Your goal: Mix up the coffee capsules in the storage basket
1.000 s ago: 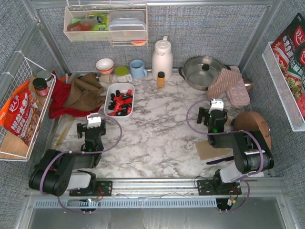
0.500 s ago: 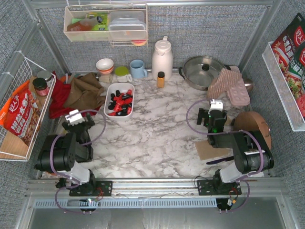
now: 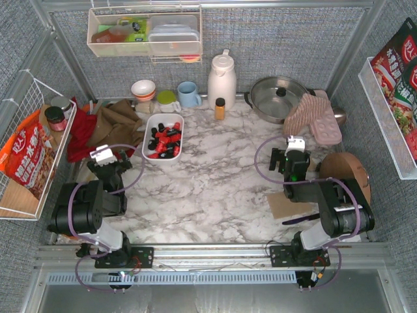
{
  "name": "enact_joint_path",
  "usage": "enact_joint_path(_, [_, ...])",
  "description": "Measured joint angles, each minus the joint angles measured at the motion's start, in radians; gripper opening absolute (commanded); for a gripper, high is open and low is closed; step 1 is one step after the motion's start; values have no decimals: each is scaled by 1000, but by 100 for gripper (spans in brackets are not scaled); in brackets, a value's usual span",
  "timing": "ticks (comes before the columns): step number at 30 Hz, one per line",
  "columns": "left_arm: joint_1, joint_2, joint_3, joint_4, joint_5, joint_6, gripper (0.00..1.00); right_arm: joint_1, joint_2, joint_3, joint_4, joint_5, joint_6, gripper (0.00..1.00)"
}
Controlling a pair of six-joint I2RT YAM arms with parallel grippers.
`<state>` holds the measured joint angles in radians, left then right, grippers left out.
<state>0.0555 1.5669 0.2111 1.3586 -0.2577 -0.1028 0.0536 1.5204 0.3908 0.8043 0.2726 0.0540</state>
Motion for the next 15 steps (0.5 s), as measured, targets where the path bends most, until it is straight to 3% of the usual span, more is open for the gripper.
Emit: enact_joint_path(15, [0, 0, 0, 0, 6, -2, 99, 0, 0, 0, 0, 0, 1, 99])
